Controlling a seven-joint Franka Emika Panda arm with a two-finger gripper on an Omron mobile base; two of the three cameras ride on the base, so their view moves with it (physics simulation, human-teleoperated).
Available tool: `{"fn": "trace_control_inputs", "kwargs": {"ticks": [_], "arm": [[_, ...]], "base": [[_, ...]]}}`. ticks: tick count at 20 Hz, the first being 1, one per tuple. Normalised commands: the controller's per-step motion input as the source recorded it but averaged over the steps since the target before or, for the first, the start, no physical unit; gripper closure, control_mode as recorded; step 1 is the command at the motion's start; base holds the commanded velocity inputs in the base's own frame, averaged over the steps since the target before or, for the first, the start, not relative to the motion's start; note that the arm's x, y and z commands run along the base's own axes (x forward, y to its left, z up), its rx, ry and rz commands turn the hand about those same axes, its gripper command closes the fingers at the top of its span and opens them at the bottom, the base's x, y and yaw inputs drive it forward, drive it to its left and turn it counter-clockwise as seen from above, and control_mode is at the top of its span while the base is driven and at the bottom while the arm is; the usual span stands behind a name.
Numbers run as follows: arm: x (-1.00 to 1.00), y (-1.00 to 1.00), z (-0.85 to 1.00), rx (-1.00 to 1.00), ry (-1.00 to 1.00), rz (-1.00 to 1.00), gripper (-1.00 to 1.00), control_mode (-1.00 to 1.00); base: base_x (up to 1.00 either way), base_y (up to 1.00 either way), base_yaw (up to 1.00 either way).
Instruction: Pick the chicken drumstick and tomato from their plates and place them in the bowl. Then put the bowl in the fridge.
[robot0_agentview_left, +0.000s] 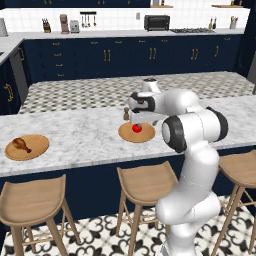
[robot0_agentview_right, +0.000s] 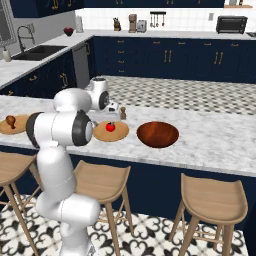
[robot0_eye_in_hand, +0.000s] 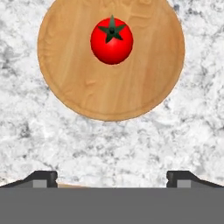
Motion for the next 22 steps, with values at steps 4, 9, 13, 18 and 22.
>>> {"fn": "trace_control_inputs", "kwargs": {"ticks": [4, 9, 13, 18, 22], "arm": [[0.54, 0.12, -0.27, 0.00, 0.02, 0.00, -1.00, -1.00], [0.50, 0.18, -0.26, 0.00, 0.00, 0.00, -1.00, -1.00], [0.45, 0.00, -0.11, 0.00, 0.00, 0.00, -1.00, -1.00], [0.08, 0.00, -0.33, 0.00, 0.00, 0.00, -1.00, -1.00], [0.00, 0.00, -0.43, 0.00, 0.00, 0.00, -1.00, -1.00]], "base": [[0.00, 0.00, 0.00], [0.00, 0.00, 0.00], [0.00, 0.00, 0.00], [0.00, 0.00, 0.00], [0.00, 0.00, 0.00]]}}
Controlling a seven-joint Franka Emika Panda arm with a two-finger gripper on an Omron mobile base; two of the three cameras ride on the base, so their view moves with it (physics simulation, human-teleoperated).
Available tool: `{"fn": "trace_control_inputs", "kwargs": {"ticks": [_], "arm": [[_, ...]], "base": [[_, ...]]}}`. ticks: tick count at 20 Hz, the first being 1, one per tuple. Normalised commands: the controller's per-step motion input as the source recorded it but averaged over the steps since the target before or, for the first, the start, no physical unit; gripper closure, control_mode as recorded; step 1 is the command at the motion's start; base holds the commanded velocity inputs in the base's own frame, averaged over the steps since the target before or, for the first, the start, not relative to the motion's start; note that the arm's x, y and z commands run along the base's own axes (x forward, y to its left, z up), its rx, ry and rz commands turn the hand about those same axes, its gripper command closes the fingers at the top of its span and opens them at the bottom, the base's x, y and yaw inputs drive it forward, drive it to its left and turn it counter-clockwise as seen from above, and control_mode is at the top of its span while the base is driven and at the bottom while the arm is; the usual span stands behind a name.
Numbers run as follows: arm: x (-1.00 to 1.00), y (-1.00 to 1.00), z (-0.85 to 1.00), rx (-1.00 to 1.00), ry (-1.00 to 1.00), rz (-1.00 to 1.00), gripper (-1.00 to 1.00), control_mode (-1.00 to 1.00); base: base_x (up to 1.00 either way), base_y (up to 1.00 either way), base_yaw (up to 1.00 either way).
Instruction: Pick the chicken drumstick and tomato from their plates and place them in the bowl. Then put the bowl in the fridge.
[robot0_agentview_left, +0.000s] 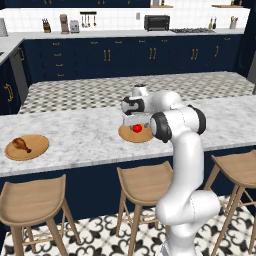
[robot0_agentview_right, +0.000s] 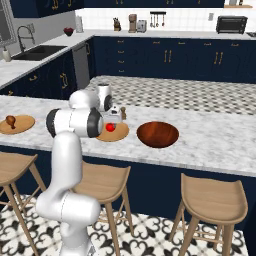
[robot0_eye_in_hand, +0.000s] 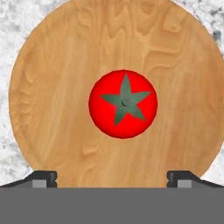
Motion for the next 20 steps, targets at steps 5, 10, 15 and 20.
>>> {"fn": "trace_control_inputs", "kwargs": {"ticks": [5, 10, 15, 20], "arm": [[0.03, 0.00, -0.20, 0.00, -0.07, 0.00, -1.00, -1.00], [0.20, 0.00, 0.00, 0.00, -0.08, 0.00, -1.00, -1.00], [0.30, 0.00, -0.10, 0.00, -0.04, 0.00, -1.00, -1.00], [0.10, 0.00, -0.26, 0.00, -0.07, 0.00, -1.00, -1.00]], "base": [[0.00, 0.00, 0.00], [0.00, 0.00, 0.00], [0.00, 0.00, 0.00], [0.00, 0.00, 0.00]]}}
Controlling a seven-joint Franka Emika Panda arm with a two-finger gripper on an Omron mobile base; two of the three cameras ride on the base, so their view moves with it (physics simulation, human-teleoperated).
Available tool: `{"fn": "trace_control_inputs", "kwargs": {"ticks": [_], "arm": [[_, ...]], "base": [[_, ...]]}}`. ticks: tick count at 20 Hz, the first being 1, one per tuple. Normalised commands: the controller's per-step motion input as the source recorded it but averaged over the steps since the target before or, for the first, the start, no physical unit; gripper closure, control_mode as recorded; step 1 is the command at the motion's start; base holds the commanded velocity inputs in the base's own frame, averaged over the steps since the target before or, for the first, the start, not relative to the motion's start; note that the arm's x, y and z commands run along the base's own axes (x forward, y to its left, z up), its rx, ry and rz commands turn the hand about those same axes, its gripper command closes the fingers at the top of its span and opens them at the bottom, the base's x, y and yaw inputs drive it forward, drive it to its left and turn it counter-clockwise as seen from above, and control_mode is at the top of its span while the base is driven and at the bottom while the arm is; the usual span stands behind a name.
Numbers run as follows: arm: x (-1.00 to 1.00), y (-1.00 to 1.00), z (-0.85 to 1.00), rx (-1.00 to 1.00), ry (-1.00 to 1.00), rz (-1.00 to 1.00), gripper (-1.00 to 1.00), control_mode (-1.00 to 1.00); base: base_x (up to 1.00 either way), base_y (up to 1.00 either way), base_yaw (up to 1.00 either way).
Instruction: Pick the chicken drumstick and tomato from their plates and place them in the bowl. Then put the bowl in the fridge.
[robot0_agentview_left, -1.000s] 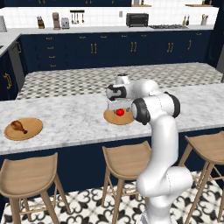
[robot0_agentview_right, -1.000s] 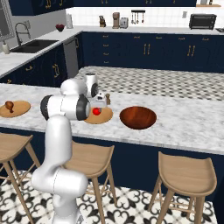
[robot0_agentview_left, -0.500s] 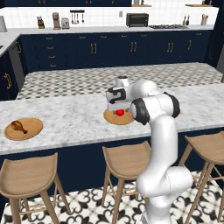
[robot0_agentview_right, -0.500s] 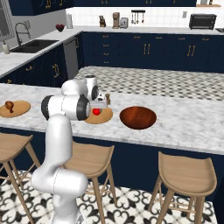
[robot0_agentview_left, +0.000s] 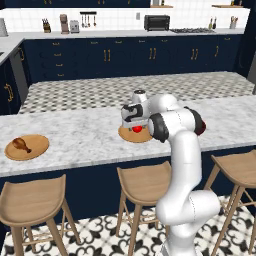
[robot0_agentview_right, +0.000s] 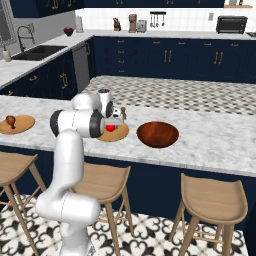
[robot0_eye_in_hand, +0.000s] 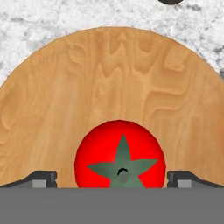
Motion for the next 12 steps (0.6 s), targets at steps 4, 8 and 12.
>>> {"fn": "trace_control_inputs", "kwargs": {"ticks": [4, 8, 12], "arm": [[0.08, 0.00, -0.07, 0.00, -0.05, 0.00, -1.00, -1.00], [-0.03, 0.00, -0.12, 0.00, 0.00, 0.00, 1.00, -1.00], [0.00, -0.09, -0.10, 0.00, -0.03, 0.00, 1.00, -1.00]], "base": [[0.00, 0.00, 0.00], [0.00, 0.00, 0.00], [0.00, 0.00, 0.00]]}}
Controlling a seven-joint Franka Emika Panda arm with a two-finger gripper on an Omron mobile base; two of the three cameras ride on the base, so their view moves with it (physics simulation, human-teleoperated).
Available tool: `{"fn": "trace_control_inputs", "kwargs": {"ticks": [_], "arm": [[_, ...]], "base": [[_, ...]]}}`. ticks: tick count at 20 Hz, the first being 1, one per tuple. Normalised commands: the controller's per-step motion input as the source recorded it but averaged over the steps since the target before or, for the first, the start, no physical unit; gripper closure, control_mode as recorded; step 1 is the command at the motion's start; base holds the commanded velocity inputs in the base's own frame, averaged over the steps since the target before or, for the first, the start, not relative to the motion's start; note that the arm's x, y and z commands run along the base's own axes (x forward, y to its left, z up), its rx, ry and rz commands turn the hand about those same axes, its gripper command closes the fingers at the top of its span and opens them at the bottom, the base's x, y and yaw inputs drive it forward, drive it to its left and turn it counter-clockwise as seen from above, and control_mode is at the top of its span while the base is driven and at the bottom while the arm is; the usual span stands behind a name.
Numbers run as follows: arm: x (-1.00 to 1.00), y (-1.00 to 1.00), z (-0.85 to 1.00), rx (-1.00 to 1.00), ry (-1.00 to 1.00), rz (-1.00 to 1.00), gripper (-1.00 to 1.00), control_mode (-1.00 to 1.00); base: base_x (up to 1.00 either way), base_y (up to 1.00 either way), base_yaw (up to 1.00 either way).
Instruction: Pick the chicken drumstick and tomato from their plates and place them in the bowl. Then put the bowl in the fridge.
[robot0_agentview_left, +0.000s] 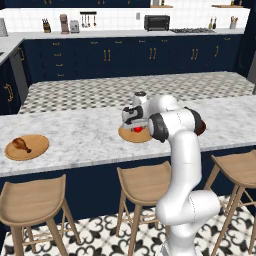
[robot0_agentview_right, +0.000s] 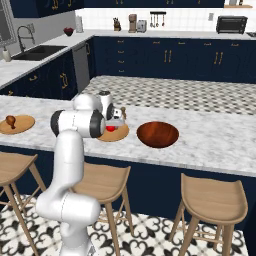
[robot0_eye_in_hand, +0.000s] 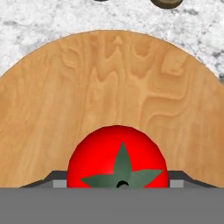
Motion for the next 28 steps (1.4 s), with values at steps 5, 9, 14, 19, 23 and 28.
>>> {"fn": "trace_control_inputs", "kwargs": {"ticks": [5, 9, 14, 19, 23, 28], "arm": [[-0.34, -0.34, 0.33, 0.01, -0.11, 0.00, 1.00, -1.00], [-1.00, -0.39, 0.83, 0.00, -0.12, 0.00, 1.00, -1.00], [-1.00, -0.45, 0.68, 0.00, -0.02, 0.00, 1.00, -1.00], [-0.63, -0.99, 0.21, 0.00, -0.06, -0.02, 1.00, -1.00], [0.05, -1.00, 0.12, 0.00, 0.02, -0.08, 1.00, -1.00], [0.43, -0.99, 0.01, 0.00, 0.05, -0.06, 1.00, -1.00]], "base": [[0.00, 0.00, 0.00], [0.00, 0.00, 0.00], [0.00, 0.00, 0.00], [0.00, 0.00, 0.00], [0.00, 0.00, 0.00], [0.00, 0.00, 0.00]]}}
